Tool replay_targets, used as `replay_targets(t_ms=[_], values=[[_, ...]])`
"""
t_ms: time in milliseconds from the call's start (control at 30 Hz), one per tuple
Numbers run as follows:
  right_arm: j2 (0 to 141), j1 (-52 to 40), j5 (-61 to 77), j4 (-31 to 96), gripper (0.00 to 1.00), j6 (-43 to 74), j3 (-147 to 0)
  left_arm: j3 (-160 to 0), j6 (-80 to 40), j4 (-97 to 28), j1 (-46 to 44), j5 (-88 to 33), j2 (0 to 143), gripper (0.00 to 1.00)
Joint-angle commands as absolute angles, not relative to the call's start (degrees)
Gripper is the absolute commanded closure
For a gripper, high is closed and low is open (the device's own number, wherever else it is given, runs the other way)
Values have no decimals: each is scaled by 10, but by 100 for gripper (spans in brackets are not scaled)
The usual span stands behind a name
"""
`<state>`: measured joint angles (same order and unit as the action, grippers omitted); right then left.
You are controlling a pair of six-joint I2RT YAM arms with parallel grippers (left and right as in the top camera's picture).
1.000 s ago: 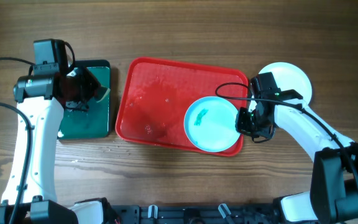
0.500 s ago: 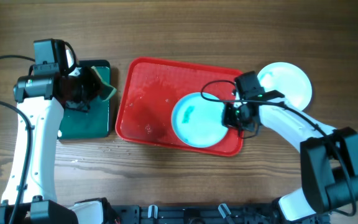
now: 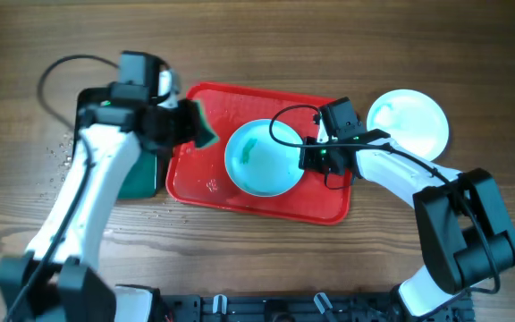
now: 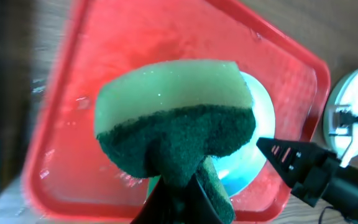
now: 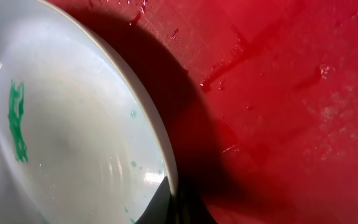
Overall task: Clean dirty plates on tray and stack at the side
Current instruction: 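Bring the sponge with the left gripper onto the last plate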
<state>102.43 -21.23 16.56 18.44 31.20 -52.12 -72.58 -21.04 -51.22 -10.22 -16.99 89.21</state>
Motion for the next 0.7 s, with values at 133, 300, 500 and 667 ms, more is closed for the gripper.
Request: replay_targets(t_ms=[133,300,500,667], values=[[1063,-215,134,196,96,285,-502,-722,-197,-441,-220,-223,1045,96],[1063,-215,134,208,96,282,-502,-722,-213,-409,-253,-220,1113,96],[1063,-215,134,222,96,269,-502,-722,-214,-377,-253,-152,1148,96],[1063,-215,112,237,96,263,-502,-727,-214,-420,-248,129,1140,96]])
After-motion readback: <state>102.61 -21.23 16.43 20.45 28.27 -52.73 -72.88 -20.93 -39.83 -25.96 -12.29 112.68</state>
